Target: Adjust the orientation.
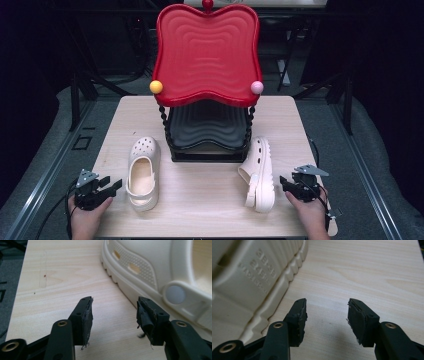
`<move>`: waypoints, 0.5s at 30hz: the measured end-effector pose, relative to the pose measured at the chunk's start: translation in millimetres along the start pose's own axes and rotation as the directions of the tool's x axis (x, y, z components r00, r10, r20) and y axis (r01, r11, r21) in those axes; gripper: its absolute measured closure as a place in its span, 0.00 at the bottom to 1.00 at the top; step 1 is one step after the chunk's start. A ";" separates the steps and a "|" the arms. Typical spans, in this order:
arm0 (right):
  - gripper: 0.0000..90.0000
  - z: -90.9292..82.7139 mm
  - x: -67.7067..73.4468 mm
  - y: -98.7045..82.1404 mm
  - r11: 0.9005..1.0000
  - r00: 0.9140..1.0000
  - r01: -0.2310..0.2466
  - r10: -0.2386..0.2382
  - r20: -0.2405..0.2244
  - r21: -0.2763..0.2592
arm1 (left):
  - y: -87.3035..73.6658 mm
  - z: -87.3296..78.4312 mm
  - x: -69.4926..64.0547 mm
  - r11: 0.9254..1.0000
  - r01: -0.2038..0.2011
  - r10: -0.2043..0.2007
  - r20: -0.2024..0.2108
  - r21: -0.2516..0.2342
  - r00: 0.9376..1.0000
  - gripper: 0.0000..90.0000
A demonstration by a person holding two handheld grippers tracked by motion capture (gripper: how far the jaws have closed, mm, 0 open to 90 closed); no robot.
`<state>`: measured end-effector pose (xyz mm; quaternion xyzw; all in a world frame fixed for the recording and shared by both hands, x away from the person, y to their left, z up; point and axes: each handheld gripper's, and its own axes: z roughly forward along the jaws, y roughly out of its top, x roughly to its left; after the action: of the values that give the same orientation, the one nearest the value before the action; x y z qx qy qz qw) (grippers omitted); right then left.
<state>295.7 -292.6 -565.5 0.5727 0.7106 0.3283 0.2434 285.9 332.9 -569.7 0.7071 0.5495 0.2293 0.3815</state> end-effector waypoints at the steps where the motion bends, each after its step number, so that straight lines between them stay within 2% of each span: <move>1: 0.55 -1.6 0.1 0.2 1.000 1.000 0.002 -0.002 0.004 -0.009 | 0.6 -1.4 -1.3 1.000 -0.007 0.007 0.000 0.000 1.000 0.53; 5: 0.56 -4.5 2.5 1.2 1.000 1.000 0.025 -0.025 0.018 -0.007 | 2.2 -3.0 -5.4 1.000 -0.020 0.020 -0.009 -0.002 1.000 0.53; 7: 0.57 -7.0 2.2 2.5 1.000 0.999 0.030 -0.031 0.008 0.003 | 2.9 -4.5 -6.1 1.000 -0.009 0.009 0.004 -0.013 1.000 0.54; 9: 0.57 -7.6 3.0 2.3 0.999 1.000 0.017 -0.018 -0.015 -0.029 | 3.3 -7.4 -6.8 0.999 0.007 -0.006 0.015 -0.039 1.000 0.54; 11: 0.58 -9.7 2.9 2.4 0.999 1.000 0.026 -0.026 -0.011 -0.028 | 3.8 -10.0 -7.3 0.999 0.008 -0.007 0.030 -0.051 1.000 0.56; 13: 0.60 -8.9 3.6 2.2 0.999 1.000 0.010 -0.011 -0.028 -0.046 | 4.5 -11.2 -8.2 0.999 0.000 0.002 0.038 -0.052 0.999 0.59; 15: 0.60 -10.6 3.1 3.0 0.999 0.999 0.027 -0.028 -0.023 -0.043 | 5.9 -12.6 -9.2 0.999 -0.010 0.012 0.040 -0.041 0.999 0.59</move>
<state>289.3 -291.2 -556.1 0.5538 0.7141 0.3468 0.2513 277.4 327.1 -556.5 0.7065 0.5331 0.2284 0.4056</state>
